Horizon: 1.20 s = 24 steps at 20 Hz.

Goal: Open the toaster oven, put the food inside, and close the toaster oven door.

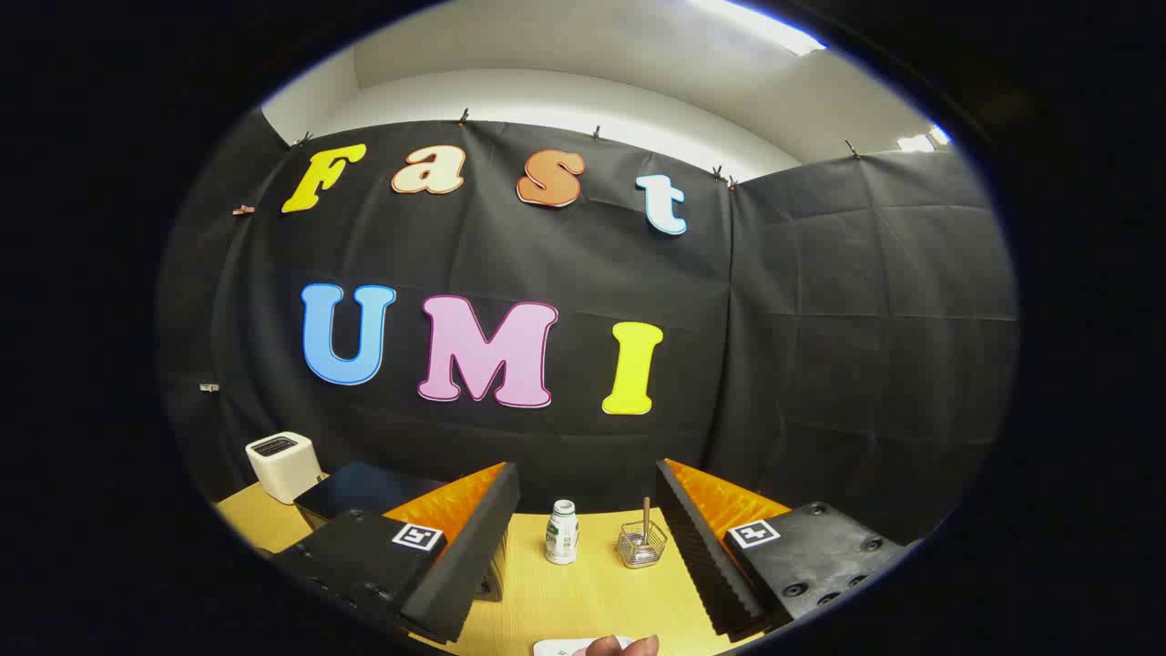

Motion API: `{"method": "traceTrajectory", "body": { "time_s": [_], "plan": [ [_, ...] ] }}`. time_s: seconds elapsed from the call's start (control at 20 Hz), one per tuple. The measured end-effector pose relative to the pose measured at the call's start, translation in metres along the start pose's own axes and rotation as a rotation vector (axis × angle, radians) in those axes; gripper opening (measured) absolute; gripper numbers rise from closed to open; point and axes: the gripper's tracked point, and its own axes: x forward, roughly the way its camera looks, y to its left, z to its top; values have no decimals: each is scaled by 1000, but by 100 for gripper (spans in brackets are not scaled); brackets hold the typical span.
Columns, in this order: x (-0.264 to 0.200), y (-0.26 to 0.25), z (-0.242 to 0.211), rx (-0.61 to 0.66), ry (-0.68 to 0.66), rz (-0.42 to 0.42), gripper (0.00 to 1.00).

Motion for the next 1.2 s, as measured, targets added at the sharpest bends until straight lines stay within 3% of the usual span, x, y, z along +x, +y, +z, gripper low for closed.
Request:
{"method": "traceTrajectory", "body": {
  "time_s": [0.85,1.2],
  "plan": [
    [-6,8,3,-7,2,29,97],
    [-12,93,-19,12,44,133,98]
  ]
}}
